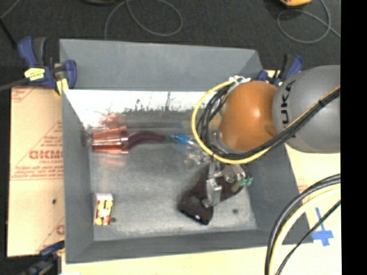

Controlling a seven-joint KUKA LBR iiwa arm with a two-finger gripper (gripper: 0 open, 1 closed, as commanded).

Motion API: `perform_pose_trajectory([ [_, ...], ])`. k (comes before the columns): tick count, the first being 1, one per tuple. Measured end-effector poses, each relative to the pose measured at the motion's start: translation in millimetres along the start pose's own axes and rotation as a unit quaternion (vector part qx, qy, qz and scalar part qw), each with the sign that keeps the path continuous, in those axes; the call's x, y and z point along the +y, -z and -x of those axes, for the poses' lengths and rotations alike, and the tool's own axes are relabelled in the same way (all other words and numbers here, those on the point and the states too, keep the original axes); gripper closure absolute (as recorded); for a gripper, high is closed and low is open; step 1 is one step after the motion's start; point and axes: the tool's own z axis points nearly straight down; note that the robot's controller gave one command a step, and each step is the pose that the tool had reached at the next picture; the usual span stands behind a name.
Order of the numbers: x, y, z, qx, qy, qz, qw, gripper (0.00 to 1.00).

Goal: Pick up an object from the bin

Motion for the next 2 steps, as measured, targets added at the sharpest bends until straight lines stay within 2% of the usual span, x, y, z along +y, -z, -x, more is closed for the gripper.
perform_pose_trajectory([
  [1,-11,-14,2.6,-0.0012,-0.104,0.001,0.9945,0.0],
  [2,-19,-44,3.6,0.0005,0.201,0.001,0.9795,1.0],
])
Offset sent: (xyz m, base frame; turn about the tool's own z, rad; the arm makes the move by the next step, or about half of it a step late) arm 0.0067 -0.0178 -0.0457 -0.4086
